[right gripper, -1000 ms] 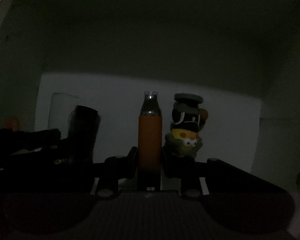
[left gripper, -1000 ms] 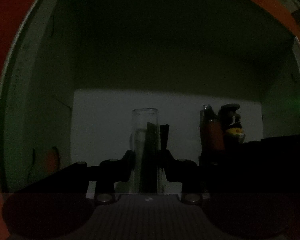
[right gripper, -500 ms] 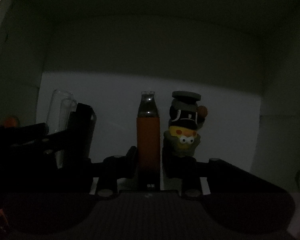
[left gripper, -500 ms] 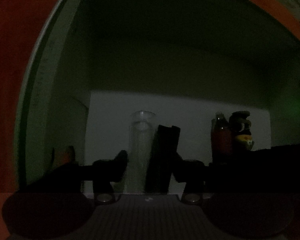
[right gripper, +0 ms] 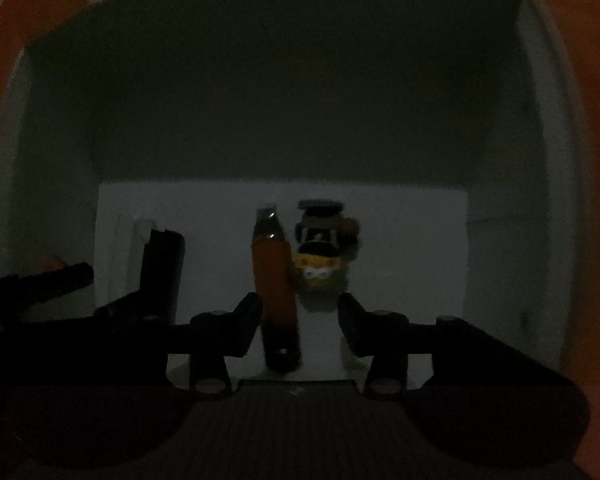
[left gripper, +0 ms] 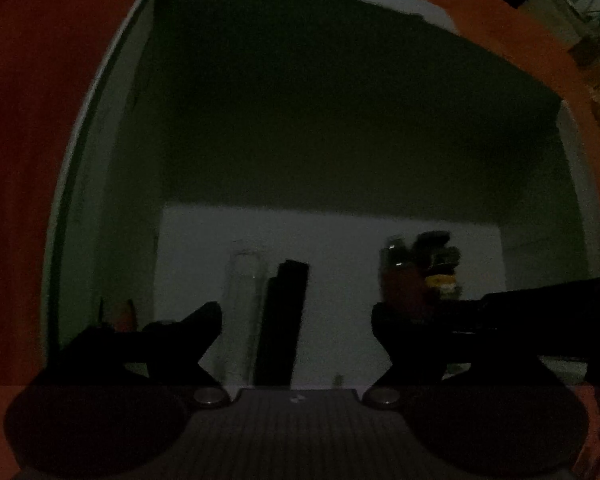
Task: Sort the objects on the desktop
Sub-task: 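Lower both items onto the box floor, open both tools and withdraw, then move the right tool to the black-capped vial while the left tool approaches the white remote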
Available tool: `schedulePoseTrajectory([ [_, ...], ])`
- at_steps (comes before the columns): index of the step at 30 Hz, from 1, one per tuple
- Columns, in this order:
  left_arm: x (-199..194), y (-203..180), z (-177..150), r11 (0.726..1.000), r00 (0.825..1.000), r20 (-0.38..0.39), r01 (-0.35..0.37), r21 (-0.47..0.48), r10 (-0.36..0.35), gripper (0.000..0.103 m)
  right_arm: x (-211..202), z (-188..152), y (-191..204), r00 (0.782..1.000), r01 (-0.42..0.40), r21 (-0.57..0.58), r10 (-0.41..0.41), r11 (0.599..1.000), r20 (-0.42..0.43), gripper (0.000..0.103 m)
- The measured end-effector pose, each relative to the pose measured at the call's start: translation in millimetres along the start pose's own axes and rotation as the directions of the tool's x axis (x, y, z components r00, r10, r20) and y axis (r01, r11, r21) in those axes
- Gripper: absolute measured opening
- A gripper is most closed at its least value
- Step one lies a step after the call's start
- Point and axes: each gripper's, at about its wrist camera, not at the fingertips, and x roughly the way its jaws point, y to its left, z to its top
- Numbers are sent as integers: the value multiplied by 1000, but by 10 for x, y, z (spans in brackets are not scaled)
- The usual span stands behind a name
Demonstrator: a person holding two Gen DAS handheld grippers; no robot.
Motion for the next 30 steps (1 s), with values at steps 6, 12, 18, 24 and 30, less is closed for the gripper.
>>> schedulePoseTrajectory([
  [6,-315,-90,169,1000,997,76,-20,-4,20,98,-327,107,-88,997,-25,16,23,1000,70,55],
  [12,-540,-112,447,999,992,128,-7,-43,13,98,-628,265,-154,989,-50,25,46,998,138,57],
  [18,-714,-185,742,998,981,193,31,-58,-20,99,-899,491,-154,980,-68,16,63,998,186,58],
  [24,-877,-217,1051,996,964,266,46,-77,-24,99,-1225,797,-112,966,-82,-2,80,997,246,60],
  [30,-919,-215,1362,993,957,284,79,-87,-52,101,-1465,1099,-111,948,-88,-16,89,996,305,60],
])
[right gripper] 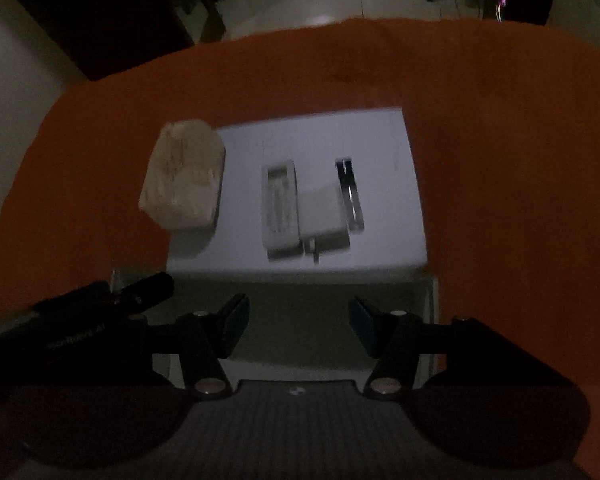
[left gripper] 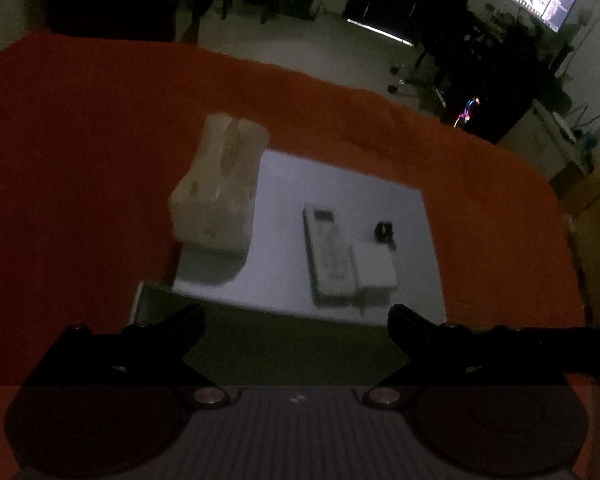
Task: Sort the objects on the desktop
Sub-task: 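Move the right tool to the black-capped vial while the left tool approaches the white remote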
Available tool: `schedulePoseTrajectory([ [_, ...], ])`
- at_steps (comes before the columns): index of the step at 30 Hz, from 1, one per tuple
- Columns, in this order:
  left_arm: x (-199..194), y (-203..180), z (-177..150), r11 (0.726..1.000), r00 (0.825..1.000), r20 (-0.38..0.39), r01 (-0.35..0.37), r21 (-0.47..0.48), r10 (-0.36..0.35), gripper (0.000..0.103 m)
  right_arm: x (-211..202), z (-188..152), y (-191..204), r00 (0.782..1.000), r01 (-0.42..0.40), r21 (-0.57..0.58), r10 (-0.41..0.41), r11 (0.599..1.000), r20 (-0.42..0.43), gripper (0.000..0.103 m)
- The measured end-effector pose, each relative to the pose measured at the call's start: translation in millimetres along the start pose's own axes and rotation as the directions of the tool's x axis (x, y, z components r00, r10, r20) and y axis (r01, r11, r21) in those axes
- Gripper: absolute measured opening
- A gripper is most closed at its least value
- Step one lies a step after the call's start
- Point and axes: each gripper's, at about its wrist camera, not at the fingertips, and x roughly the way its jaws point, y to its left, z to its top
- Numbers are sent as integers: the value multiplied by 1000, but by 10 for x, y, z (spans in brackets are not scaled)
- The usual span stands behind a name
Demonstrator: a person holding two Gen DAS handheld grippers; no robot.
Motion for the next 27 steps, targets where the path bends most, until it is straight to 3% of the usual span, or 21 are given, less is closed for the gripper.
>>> schedulePoseTrajectory([
  [3,70,-51,146,999,999,-5,35,31,-35,101,21,149,-24,1000,-1,1,1,1000,9,60],
  [15,567,-75,574,999,999,-30,33,31,-32,101,357,643,-245,1000,7,80,-8,997,15,59],
  [27,1228,-15,628,999,992,-124,31,-22,-33,97,1069,948,-413,998,33,51,-29,998,-62,57],
])
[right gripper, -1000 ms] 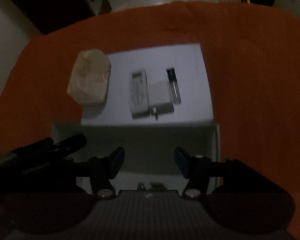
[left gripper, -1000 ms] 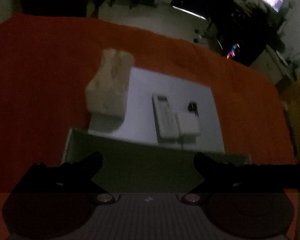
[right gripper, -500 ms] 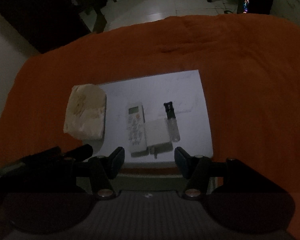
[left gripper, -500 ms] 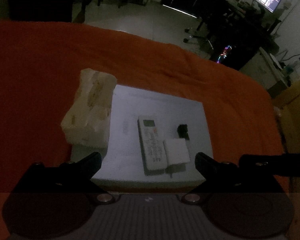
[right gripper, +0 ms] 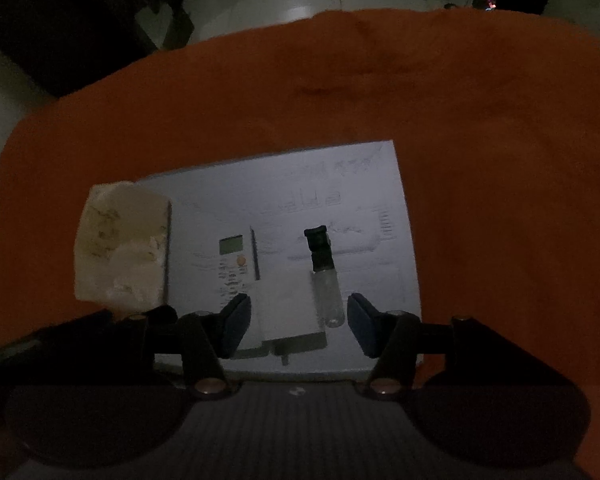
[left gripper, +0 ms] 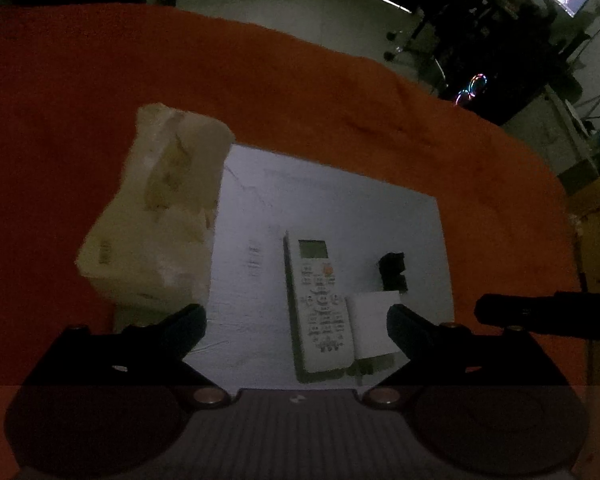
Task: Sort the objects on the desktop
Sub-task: 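Move the right tool to the black-capped vial while the left tool approaches the white remote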
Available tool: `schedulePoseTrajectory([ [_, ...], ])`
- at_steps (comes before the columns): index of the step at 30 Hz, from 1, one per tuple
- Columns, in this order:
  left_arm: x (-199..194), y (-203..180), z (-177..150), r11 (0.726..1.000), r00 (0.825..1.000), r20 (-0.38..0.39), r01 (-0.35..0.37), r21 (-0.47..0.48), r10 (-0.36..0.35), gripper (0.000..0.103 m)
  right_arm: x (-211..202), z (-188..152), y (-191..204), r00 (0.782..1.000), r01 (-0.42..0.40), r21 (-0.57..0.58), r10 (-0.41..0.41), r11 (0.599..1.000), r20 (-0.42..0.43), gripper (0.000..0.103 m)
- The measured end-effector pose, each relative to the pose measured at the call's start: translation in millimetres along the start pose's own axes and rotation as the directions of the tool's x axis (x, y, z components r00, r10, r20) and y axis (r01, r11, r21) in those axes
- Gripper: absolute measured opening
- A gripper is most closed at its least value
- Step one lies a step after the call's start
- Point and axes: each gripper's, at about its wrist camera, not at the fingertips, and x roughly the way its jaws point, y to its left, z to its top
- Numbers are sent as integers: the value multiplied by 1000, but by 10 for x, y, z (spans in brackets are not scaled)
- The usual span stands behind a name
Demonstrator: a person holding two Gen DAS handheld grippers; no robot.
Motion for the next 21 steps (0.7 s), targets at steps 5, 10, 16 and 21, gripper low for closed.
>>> schedulePoseTrajectory([
  [5,222,-50,31,1000,1000,-22,6,-27,-6,97,253,86,-60,1000,5,-20,-6,1000,-25,52],
  [10,457,-104,79,999,999,-36,0,-54,-2,96,499,165,-135,999,26,-29,-27,999,-43,49],
  [16,732,-111,159,996,998,-56,-27,-87,22,94,741,291,-222,998,38,-22,-39,999,-51,47],
  [21,902,-94,202,993,996,-80,-50,-111,41,93,912,362,-261,997,42,-23,-44,999,-68,46],
])
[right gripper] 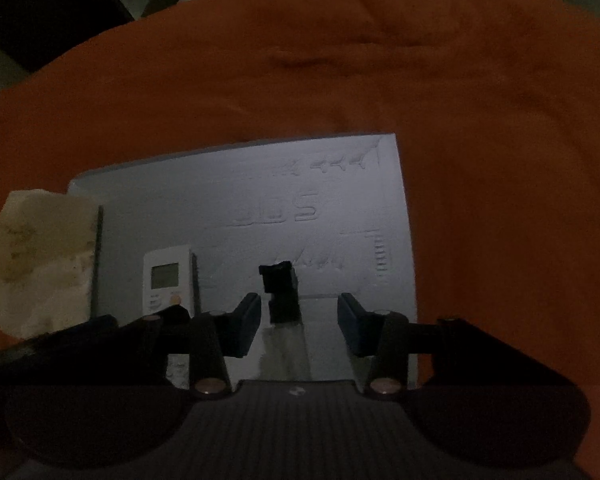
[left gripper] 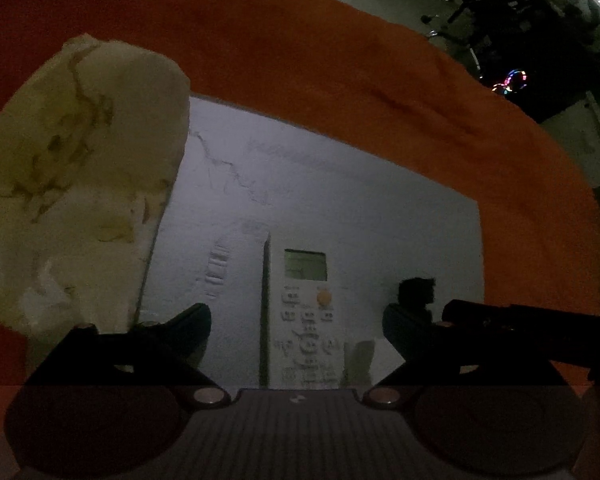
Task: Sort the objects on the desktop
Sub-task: 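Move the right tool to the black-capped vial while the left tool approaches the white remote, then grasp the black-capped vial with the right tool while the left tool grasps the white remote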
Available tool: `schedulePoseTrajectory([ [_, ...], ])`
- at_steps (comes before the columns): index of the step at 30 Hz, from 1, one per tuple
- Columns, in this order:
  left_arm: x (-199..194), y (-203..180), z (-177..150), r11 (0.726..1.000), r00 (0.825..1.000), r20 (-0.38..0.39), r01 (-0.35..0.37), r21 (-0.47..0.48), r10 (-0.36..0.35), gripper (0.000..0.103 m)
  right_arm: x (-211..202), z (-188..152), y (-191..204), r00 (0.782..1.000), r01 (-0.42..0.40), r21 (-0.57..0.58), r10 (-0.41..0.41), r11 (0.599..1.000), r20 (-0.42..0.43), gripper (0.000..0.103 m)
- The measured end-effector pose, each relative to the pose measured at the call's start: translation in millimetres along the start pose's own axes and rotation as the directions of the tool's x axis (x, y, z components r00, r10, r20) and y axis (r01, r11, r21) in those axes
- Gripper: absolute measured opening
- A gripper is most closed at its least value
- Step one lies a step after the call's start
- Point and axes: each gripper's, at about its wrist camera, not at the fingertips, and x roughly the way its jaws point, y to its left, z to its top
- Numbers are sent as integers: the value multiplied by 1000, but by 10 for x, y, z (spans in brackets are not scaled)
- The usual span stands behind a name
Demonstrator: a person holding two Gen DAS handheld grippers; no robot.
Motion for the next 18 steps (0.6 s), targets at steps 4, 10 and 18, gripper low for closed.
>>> schedulePoseTrajectory([
  [4,90,8,9,999,1000,-17,-24,-22,24,90,126,31,-7,1000,3,-10,-3,1000,-18,45],
  [10,103,-46,0,998,998,-1,-60,-5,60,89,214,39,-6,999,17,-26,-18,1000,-30,44],
  [18,75,-165,-67,992,993,40,-117,41,115,69,250,19,58,999,29,-83,-30,996,-20,44],
])
